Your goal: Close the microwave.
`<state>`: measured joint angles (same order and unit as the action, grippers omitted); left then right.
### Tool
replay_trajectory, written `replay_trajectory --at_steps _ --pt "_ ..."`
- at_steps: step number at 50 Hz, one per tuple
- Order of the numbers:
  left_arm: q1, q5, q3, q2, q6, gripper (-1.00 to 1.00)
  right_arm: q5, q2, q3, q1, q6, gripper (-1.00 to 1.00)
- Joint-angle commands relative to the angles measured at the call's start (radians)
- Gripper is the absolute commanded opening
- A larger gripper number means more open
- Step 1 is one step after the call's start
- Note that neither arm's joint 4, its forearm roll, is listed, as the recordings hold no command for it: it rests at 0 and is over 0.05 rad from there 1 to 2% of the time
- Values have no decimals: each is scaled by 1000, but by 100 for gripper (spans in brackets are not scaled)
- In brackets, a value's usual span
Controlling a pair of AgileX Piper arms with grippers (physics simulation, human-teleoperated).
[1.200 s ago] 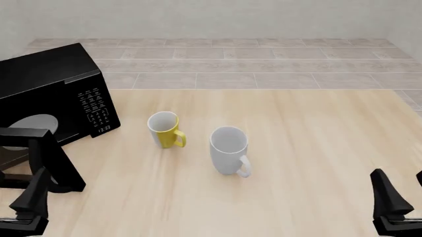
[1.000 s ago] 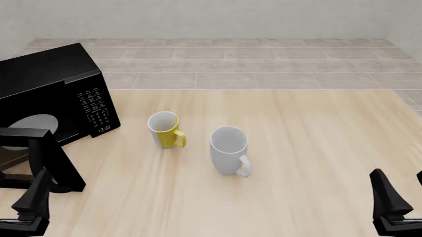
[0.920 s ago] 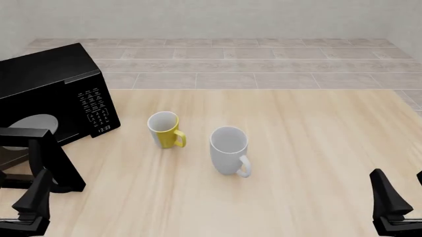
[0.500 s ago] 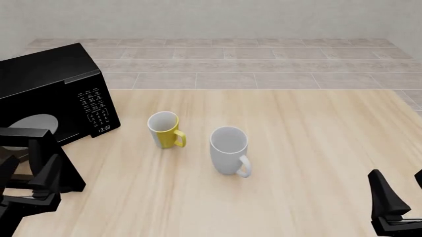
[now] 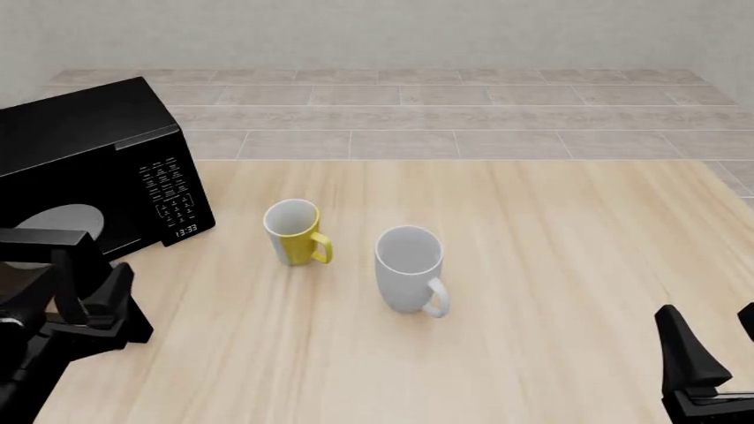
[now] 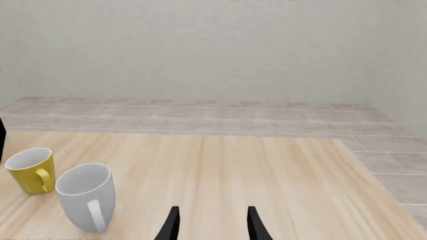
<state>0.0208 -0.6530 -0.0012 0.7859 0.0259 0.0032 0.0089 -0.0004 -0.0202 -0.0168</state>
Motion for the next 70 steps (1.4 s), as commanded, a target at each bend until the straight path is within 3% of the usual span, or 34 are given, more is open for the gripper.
replay_trajectory --at_steps 1,4,10,15,27,32,70 --pt "4 -113 -2 147 12 100 1 -7 0 -13 -9 100" --pt "11 -182 -3 227 12 100 1 -7 0 -14 -9 100" --pt "21 -166 -28 239 17 100 -4 -7 0 -18 -15 100" --pt "38 -237 -30 327 27 100 -1 -7 0 -18 -16 100" --pt "43 -267 -43 382 26 100 -1 -6 0 -19 -15 100" --pt "49 -223 -52 339 21 100 1 -5 0 -17 -12 100" --pt "71 -316 -116 544 20 100 -5 -6 0 -15 -4 100"
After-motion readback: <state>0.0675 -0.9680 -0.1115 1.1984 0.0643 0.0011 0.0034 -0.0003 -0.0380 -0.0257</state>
